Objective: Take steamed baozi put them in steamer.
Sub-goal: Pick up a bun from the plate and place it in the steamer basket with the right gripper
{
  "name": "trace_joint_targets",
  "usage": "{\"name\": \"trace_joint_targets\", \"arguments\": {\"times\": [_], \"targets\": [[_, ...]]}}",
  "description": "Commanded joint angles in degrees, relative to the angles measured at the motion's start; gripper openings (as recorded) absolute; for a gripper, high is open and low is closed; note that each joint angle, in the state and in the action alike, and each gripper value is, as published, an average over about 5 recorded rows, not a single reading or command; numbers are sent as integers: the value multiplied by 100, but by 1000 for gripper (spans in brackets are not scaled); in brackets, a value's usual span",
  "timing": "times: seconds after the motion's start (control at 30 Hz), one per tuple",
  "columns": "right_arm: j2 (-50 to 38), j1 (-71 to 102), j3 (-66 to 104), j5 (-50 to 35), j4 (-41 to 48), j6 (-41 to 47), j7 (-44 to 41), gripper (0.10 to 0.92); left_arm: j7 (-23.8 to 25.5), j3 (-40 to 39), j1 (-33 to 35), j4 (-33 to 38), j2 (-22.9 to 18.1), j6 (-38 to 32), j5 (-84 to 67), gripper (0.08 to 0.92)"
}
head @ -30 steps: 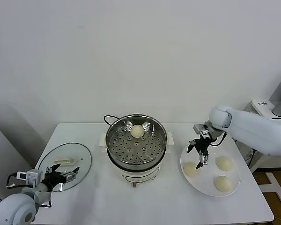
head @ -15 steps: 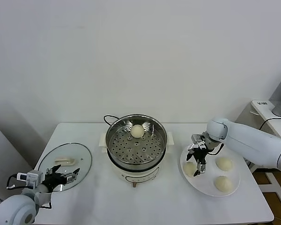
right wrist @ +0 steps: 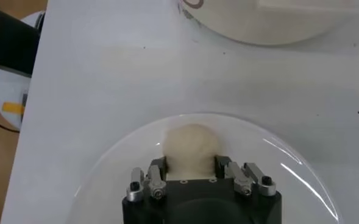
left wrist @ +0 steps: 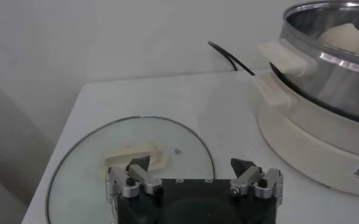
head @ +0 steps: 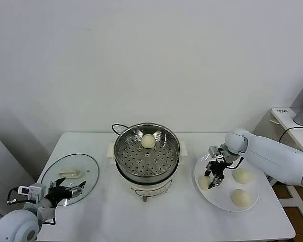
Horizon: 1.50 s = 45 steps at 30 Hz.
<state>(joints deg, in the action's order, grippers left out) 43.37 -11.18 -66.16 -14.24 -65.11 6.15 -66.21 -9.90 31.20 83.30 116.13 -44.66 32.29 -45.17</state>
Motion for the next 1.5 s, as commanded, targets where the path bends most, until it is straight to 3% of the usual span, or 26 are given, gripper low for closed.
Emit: {"name": "trace_joint_targets", "arguments": {"times": [0.03,0.4,0.8,1.2,1.5], "targets": [[-136,-1358,-893,-633,-276,89,-333,481,-21,1,-12,0,-2,11,1,823],[497,-3931,-2295,-2502,-492,892,-713,484,-45,-16,-60,-14,-16,30,1,823],[1656,-4012,-2052,-4018,-329,1465,-51,484,-38,-57,-64,-14,16,15,3,823],[2787,-3332,-1622,-4208,-114,1953,841,484,-26,-74,-64,-60,33,-15,5,823],[3301,-2767,-1537,-3927,276,2065,996,484,-19,-71,-63,-99,31,-34,4,823]]}}
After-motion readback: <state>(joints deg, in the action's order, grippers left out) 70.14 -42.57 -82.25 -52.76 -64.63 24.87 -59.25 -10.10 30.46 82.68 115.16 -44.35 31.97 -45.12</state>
